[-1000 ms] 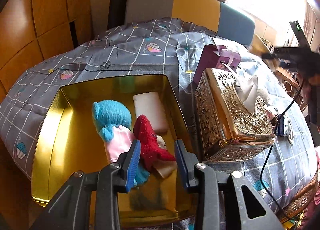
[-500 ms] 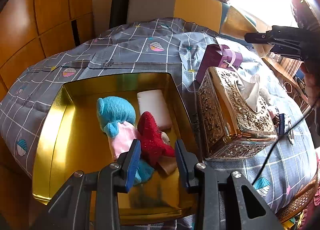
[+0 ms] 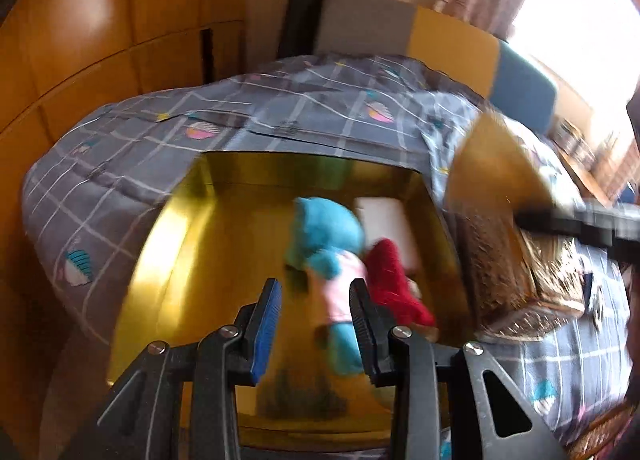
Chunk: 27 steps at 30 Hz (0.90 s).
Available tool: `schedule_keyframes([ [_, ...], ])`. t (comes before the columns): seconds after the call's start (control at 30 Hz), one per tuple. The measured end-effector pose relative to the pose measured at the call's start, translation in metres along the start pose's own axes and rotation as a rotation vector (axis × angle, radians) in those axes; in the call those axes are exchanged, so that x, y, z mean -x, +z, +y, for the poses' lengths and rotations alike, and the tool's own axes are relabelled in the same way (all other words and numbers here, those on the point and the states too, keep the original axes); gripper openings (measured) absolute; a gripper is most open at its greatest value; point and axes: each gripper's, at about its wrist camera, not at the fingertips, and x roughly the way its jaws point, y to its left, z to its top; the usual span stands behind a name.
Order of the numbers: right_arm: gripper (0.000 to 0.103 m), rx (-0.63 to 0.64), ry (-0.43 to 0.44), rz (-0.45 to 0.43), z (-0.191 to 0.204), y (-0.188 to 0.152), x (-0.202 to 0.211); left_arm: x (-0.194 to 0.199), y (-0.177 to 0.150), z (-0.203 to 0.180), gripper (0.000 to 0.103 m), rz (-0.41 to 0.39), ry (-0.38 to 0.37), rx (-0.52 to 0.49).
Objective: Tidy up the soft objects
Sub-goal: 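Carry the beige bandage roll to the gold tray and release it with the right gripper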
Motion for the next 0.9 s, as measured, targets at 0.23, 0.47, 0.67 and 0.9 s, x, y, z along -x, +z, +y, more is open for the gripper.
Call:
schedule_keyframes([
  [0.23, 0.044, 0.134, 0.009, 0.139, 0.053, -0.033, -0.049, 0.002, 0.001, 0.023, 0.035, -0.015, 0.043, 0.051],
  [0.47, 0.044, 0.207, -0.101, 0.217, 0.068, -0.053, -0.097, 0.000, -0.003, 0.013, 0.035, -0.013, 0.033, 0.023],
  [0.67, 0.052, 0.246, -0.102, 0.178, 0.076, -0.063, -0.093, 0.002, -0.004, 0.006, 0.035, -0.021, 0.027, 0.004],
  [0.9, 0.060, 0.241, -0.079, 0.114, 0.079, -0.070, -0.073, 0.007, -0.003, 0.005, 0.035, -0.038, 0.035, -0.006],
])
